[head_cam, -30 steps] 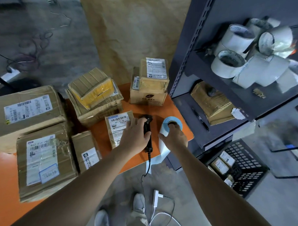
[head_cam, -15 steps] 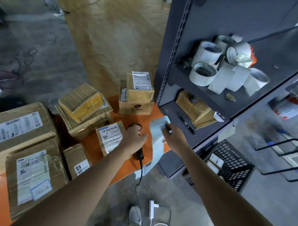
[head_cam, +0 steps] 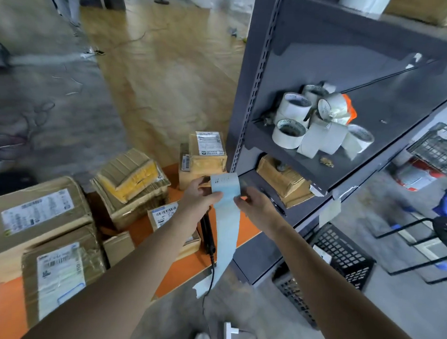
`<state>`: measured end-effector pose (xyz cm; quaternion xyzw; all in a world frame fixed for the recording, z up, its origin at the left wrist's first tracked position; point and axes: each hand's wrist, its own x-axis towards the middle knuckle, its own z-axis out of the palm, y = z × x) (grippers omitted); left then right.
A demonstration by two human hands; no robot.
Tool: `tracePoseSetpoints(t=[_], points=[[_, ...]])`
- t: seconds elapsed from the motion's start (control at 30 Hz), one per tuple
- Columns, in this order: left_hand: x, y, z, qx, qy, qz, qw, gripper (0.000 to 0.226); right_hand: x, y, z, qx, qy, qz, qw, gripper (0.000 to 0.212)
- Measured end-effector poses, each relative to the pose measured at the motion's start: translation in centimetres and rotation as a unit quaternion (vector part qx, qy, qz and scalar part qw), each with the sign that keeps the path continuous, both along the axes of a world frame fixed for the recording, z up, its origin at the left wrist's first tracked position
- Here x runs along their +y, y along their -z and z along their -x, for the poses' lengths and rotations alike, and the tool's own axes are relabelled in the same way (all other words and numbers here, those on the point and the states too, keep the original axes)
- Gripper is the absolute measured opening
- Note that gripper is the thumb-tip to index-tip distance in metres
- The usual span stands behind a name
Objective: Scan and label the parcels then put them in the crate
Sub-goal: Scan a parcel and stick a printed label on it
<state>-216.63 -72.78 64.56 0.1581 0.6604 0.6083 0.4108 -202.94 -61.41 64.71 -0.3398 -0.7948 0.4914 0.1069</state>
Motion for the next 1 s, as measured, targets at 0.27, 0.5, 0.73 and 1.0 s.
tracePoseSetpoints(t=[0.27,0.5,0.73,1.0], points=[[-1.6,0.6,0.3,0.045,-0.009,-0.030,0.999,0.059,-1.0,-0.3,1.4,0.064,0.054,-0.047,0.995,0.029],[-1.8,0.5,0.5,0.099,0.017,-0.016,0.995,0.063,-0.6,-0.9,1.5,0.039,0.031,-0.061,0.997,0.040],[-2.0,0.7,0.1,0.198,0.027,-0.002,0.980,0.060,-0.1,-1.5,1.5,0.015,0.029,-0.083,0.996,0.036],[-1.7,1.0,-0.3,0.267,0.039,0.015,0.963,0.061,-0.5,-1.3,1.6,0.021,0.090,-0.164,0.982,0.019]])
